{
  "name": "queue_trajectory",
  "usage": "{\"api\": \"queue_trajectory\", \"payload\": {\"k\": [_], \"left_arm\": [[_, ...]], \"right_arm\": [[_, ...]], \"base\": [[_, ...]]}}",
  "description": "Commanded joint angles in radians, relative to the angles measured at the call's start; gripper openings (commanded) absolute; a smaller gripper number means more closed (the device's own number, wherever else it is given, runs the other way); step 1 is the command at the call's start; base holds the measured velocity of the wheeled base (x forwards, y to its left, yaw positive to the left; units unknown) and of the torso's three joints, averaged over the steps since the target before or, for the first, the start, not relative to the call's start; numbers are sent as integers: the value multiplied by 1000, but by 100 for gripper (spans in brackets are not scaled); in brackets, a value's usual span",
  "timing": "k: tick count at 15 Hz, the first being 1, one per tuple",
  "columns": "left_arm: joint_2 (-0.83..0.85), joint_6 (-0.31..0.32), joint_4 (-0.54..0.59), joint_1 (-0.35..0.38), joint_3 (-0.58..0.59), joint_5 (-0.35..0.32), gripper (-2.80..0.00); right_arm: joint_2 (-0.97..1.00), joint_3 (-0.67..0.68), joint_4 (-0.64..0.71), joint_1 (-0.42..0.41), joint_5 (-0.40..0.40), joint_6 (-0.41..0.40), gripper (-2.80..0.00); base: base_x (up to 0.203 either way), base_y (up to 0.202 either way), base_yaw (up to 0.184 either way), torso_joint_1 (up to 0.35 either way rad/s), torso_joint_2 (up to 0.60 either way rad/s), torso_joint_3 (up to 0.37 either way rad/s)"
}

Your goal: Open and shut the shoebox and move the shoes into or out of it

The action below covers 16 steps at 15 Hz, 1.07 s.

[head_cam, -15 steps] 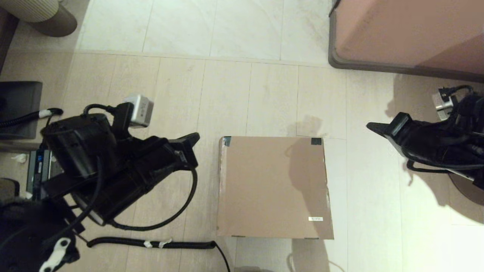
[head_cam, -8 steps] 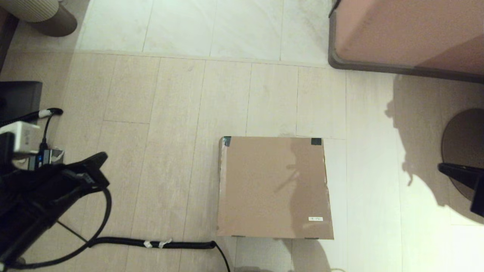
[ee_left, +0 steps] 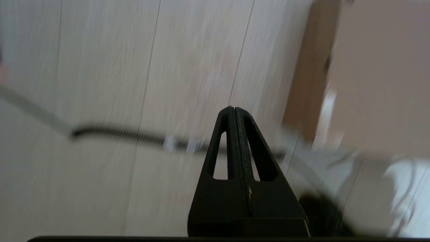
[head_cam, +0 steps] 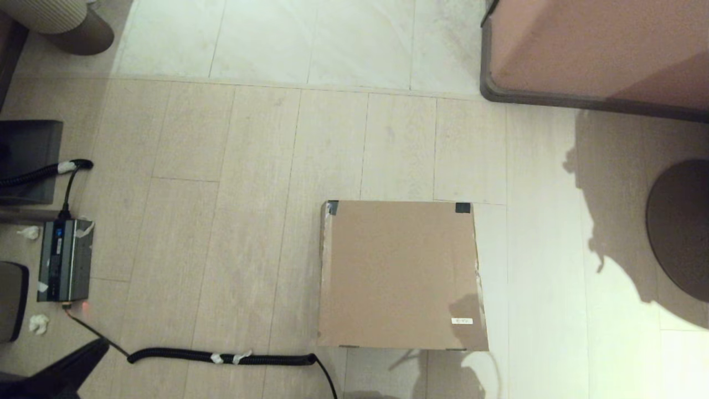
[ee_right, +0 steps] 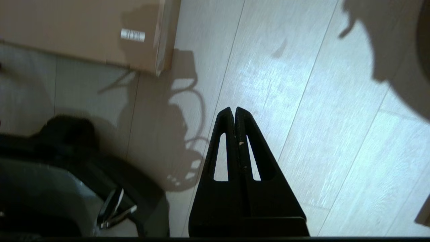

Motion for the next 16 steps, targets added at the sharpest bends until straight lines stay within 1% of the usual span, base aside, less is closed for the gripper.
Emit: {"api": "queue_trajectory", "payload": {"k": [1,3,5,6,8,9,10,11,12,13,15,16], "left_arm": [[-161,9,234,3,1,9,-280],[-269,54,368,2,32,15,-280],[-349,75,436,2,63,3,-280],[-384,78,454,2,67,-27,-280],[-468,88,470,1,80,-93,-280],[-514,103,476,1,90,-116,-280],[-534,117,464,0,107,-129,-280],[-535,95,451,0,111,-123,-280],[-534,53,446,1,111,-117,-280],[-533,48,455,29,108,-116,-280],[-476,67,471,80,103,-120,-280],[-470,72,473,90,102,-121,-280]], "right_arm": [[-82,42,31,1,20,10,-280],[-39,29,66,1,39,14,-280],[4,28,69,-14,37,19,-280],[6,28,68,-49,36,21,-280],[-26,28,67,-153,35,22,-280],[-83,28,68,-174,39,23,-280],[-156,28,68,-182,51,30,-280],[-233,34,70,-183,67,41,-280],[-310,40,71,-183,79,52,-280],[-358,44,72,-183,86,77,-280],[-359,46,86,-181,93,172,-280],[-361,46,89,-181,95,174,-280]], "base": [[0,0,0,0,0,0],[0,0,0,0,0,0],[0,0,0,0,0,0],[0,0,0,0,0,0],[0,0,0,0,0,0],[0,0,0,0,0,0],[0,0,0,0,0,0],[0,0,0,0,0,0],[0,0,0,0,0,0],[0,0,0,0,0,0],[0,0,0,0,0,0],[0,0,0,0,0,0]]}}
